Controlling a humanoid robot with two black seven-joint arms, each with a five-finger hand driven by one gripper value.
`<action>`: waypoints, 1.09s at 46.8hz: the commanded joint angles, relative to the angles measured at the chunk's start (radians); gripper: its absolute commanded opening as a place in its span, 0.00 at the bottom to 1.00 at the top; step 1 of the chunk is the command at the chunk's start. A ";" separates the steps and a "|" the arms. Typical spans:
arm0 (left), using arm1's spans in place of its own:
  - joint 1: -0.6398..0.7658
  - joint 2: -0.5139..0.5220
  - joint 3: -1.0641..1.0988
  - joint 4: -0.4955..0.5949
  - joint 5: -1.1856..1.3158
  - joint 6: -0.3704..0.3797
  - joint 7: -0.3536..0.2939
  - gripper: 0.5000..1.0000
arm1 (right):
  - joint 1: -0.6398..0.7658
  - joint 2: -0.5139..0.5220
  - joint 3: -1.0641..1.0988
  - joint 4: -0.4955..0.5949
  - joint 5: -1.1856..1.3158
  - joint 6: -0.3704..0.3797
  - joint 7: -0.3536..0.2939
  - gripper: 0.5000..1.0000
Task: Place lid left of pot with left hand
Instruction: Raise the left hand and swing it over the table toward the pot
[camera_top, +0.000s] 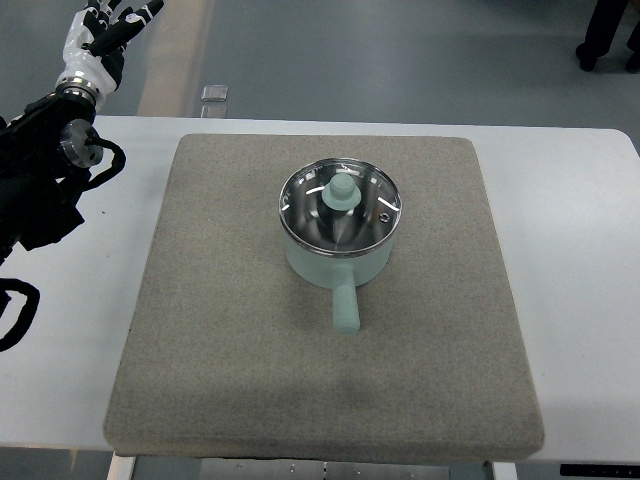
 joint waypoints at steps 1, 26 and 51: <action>-0.018 0.003 0.061 -0.006 0.029 0.000 0.001 0.99 | 0.000 0.000 0.000 0.000 0.000 0.000 0.000 0.84; -0.134 0.065 0.321 -0.154 0.408 -0.040 0.001 0.99 | 0.000 0.000 0.000 0.000 0.000 0.000 0.000 0.85; -0.209 0.235 0.327 -0.553 0.969 -0.123 0.001 0.98 | 0.000 0.000 0.000 0.000 0.000 0.000 0.000 0.84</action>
